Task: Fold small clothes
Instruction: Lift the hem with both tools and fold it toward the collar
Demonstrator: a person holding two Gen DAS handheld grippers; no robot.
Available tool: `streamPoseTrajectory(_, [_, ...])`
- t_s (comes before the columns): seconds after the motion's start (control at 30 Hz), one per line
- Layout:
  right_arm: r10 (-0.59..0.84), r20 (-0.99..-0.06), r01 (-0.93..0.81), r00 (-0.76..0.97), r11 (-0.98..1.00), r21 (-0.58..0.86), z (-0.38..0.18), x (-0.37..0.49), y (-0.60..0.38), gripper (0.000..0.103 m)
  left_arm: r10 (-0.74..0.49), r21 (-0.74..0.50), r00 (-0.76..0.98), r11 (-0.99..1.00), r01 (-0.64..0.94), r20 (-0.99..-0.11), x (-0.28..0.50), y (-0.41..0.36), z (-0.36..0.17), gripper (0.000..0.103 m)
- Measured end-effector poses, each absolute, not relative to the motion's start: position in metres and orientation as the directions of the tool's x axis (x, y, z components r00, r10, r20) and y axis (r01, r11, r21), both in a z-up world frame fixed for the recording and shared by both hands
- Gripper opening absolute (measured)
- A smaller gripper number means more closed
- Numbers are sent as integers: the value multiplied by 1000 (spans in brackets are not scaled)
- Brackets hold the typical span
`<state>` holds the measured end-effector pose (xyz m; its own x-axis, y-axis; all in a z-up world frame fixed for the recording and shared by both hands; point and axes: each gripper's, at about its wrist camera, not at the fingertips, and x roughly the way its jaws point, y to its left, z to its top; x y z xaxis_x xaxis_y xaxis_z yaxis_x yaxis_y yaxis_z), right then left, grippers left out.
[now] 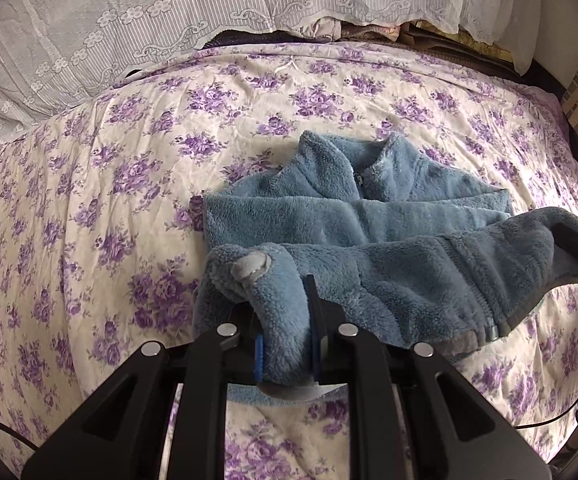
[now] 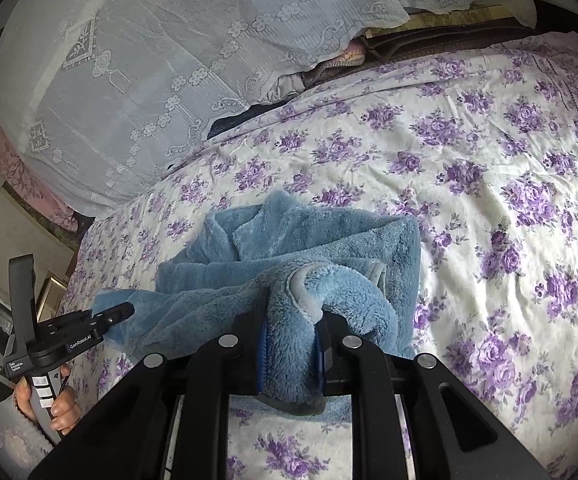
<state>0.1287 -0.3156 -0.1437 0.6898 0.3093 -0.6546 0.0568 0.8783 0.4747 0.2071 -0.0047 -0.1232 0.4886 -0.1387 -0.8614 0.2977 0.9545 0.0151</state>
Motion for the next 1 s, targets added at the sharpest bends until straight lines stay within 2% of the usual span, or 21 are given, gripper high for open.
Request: streamPoseTrajectory(1.0, [303, -651, 104, 696, 854, 509, -167, 208, -334, 18, -111, 32, 469, 958, 286, -876, 289, -25, -146, 16])
